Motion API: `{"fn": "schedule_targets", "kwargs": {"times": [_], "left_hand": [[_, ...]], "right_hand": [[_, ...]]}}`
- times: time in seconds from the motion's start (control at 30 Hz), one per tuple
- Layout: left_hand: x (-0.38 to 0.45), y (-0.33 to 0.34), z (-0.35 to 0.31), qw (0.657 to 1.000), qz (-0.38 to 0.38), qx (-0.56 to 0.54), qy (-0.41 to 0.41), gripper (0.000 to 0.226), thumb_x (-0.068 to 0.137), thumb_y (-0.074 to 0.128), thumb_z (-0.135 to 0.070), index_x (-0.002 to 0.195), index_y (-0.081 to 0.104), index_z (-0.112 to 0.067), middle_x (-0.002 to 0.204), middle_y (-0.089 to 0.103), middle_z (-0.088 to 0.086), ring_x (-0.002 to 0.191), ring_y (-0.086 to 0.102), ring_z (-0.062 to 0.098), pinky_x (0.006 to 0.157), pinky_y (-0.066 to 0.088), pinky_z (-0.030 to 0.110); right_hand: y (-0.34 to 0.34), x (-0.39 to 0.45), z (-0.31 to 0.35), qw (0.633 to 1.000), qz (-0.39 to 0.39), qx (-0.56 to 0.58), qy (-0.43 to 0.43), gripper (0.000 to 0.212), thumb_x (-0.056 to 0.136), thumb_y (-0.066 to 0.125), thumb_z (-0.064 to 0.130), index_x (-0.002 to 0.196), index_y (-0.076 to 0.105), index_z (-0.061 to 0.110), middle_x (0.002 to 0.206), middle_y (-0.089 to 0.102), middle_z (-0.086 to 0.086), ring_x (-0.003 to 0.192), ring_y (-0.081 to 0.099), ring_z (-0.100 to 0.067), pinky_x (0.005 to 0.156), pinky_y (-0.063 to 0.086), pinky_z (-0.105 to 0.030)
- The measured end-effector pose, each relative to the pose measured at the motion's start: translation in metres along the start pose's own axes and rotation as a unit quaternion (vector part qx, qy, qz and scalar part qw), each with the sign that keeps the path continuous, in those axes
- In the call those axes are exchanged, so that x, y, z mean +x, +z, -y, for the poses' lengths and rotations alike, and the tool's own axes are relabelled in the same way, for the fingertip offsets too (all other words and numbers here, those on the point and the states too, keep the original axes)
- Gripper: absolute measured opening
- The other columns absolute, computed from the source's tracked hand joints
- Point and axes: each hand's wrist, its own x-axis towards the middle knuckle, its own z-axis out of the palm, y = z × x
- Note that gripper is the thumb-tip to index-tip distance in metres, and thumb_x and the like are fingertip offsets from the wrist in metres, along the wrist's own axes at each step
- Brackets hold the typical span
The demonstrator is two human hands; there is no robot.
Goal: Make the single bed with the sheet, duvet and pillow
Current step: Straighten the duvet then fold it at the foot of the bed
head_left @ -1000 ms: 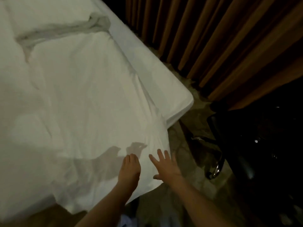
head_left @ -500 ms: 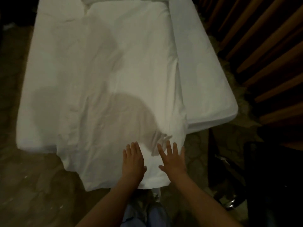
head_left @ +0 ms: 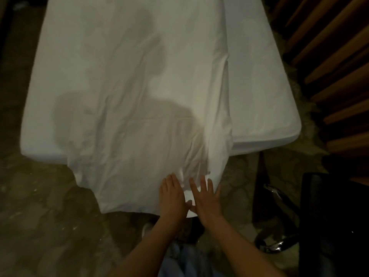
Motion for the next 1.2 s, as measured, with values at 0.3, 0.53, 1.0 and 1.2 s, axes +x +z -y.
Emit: {"fn": "schedule_targets", "kwargs": {"times": [0.3,0.53,1.0,1.2], "left_hand": [[0.013,0.043,0.059,0.881,-0.056,-0.376,-0.283,0.088,0.078,0.073,-0.042,0.14,0.034,0.008,0.142,0.04,0.022,0.133,0.035,0.033,0.11,0.024,0.032],[0.024,0.092,0.081,0.664,-0.029,-0.612,-0.429,0.079,0.075,0.077,-0.039,0.13,0.048,0.01,0.133,0.053,0.02,0.119,0.053,0.032,0.101,0.043,0.036],[0.057,0.159,0.144,0.434,0.045,-0.8,-0.411,0.132,0.027,0.08,-0.076,0.14,0.043,-0.017,0.138,0.051,0.007,0.126,0.049,0.031,0.105,0.039,0.046],[0.1,0.189,0.157,0.445,0.004,-0.826,-0.345,0.123,0.037,0.081,-0.075,0.142,0.037,-0.031,0.137,0.053,0.005,0.121,0.055,0.03,0.097,0.046,0.051]], "right_hand": [[0.059,-0.006,0.042,0.779,-0.082,0.54,0.307,0.09,0.077,0.076,0.038,0.147,0.025,0.013,0.146,0.033,-0.015,0.131,0.036,-0.033,0.107,0.032,-0.04],[0.11,0.004,0.08,0.716,-0.045,0.588,0.374,0.085,0.076,0.078,0.031,0.141,0.03,0.005,0.137,0.044,-0.019,0.121,0.047,-0.032,0.098,0.038,-0.033],[0.179,0.039,0.074,0.468,0.088,0.786,0.394,0.122,0.03,0.07,0.082,0.132,0.05,0.017,0.117,0.058,-0.008,0.076,0.059,-0.015,0.062,0.054,-0.03],[0.178,0.072,0.073,0.428,0.051,0.823,0.369,0.069,0.073,0.057,0.064,0.124,0.054,0.018,0.115,0.063,-0.003,0.1,0.061,-0.027,0.078,0.052,-0.039]]}}
